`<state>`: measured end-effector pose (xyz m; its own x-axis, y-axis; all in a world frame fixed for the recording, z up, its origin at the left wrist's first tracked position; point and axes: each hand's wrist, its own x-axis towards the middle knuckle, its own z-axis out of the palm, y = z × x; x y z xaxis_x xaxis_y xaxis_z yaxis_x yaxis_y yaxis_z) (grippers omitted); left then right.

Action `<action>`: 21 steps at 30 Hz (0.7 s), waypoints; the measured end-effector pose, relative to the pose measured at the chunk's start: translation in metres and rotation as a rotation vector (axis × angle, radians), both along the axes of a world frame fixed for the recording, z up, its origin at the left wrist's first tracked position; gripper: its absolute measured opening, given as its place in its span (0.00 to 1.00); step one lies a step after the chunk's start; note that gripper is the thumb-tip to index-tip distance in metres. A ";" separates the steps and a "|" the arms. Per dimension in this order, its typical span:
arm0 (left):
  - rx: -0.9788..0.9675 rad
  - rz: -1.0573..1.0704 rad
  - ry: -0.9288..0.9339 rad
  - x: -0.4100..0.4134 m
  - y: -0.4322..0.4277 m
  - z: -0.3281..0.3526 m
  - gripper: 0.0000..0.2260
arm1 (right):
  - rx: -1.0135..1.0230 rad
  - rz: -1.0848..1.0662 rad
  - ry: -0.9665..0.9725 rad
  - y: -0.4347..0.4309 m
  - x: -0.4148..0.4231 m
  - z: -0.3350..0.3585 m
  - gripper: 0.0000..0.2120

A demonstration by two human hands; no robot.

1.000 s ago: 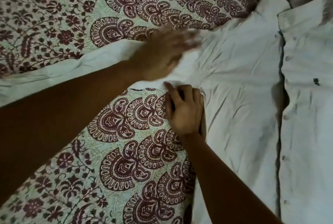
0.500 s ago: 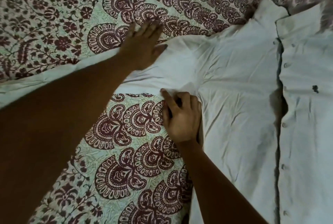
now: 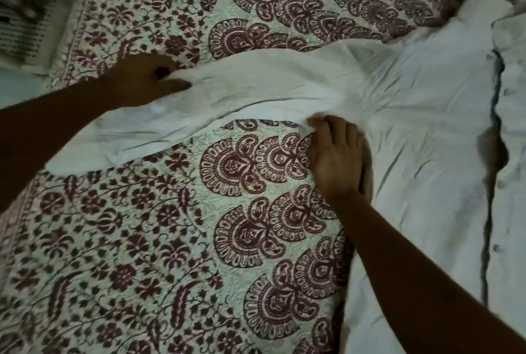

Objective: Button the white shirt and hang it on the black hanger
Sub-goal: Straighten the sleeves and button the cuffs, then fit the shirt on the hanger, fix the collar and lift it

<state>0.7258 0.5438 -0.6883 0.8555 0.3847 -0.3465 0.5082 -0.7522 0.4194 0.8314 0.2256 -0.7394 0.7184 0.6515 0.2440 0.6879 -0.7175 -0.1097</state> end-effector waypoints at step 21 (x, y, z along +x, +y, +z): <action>0.167 -0.040 -0.543 -0.008 -0.032 -0.007 0.14 | 0.388 0.245 0.243 0.117 -0.053 0.036 0.16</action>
